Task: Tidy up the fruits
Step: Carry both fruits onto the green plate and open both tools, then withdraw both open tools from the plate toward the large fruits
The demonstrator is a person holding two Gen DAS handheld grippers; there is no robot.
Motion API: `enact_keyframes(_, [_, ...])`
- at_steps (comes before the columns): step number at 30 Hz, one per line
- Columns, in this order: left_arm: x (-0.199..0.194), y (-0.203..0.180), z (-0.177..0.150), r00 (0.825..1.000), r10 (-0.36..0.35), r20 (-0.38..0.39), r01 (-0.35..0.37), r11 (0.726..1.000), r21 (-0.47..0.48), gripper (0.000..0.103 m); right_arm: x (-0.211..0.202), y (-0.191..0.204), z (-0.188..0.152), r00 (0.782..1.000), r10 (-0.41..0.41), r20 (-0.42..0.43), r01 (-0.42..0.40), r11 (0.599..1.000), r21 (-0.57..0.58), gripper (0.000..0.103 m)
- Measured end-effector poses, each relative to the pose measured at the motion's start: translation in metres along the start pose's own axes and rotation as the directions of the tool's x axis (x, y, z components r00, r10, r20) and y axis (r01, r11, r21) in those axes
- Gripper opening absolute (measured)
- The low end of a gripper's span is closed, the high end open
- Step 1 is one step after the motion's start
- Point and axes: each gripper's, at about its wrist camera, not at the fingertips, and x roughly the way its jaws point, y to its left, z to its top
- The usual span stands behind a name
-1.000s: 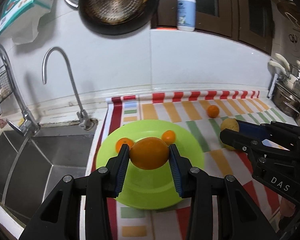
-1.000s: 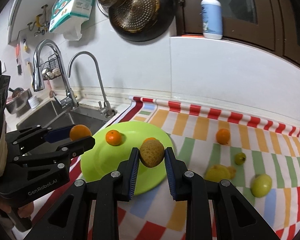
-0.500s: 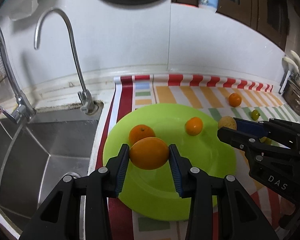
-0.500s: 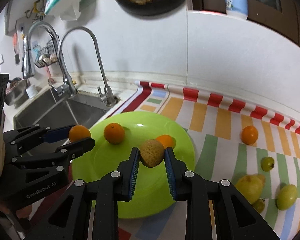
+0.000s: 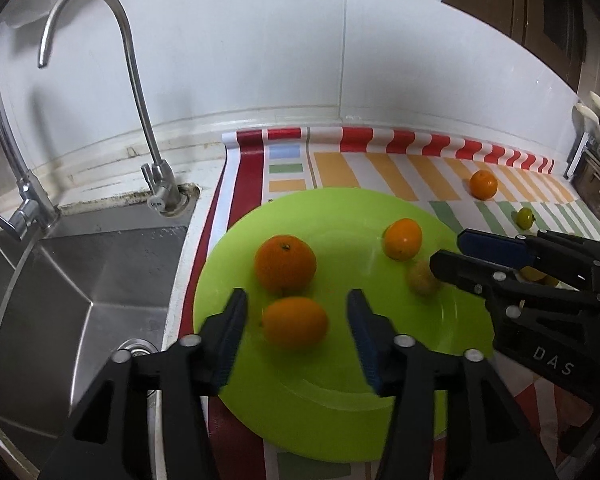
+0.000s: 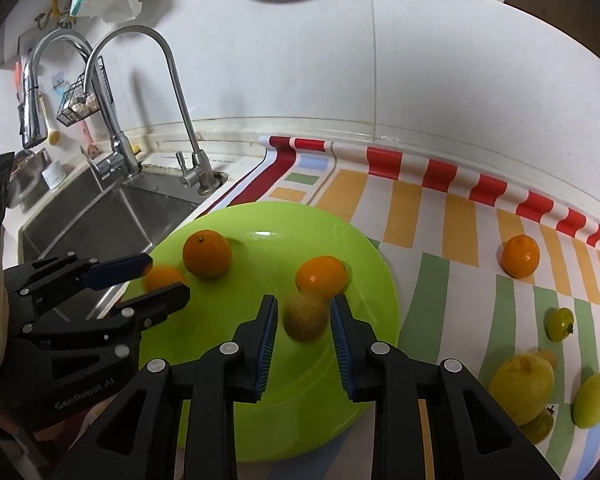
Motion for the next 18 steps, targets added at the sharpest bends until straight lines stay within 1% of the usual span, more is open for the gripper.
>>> enact_keyframes(1, [-0.003, -0.001, 0.000, 1.000, 0.001, 0.005, -0.001, 1.000, 0.002, 0.054, -0.002, -0.001, 0.000, 1.000, -0.003, 0.005, 0.003, 1.000, 0.005, 0.036])
enact_keyframes(9, [-0.025, -0.007, -0.001, 0.999, 0.013, 0.043, -0.013, 1.000, 0.010, 0.054, -0.028, -0.003, -0.005, 0.999, -0.027, 0.040, 0.026, 0.999, 0.024, 0.036])
enact_keyframes(13, [-0.040, -0.014, -0.002, 0.998, 0.008, 0.068, -0.009, 1.000, 0.016, 0.058, -0.045, -0.002, -0.011, 0.997, -0.042, 0.057, 0.041, 0.999, 0.030, 0.036])
enact_keyframes(16, [-0.052, -0.020, -0.003, 0.996, 0.004, 0.088, -0.006, 1.000, 0.023, 0.060, -0.060, -0.002, -0.016, 0.996, -0.055, 0.074, 0.052, 0.998, 0.039, 0.040])
enact_keyframes(18, [-0.059, -0.025, -0.004, 0.995, -0.001, 0.102, -0.002, 1.000, 0.028, 0.061, -0.071, -0.004, -0.019, 0.994, -0.063, 0.088, 0.059, 0.997, 0.045, 0.040])
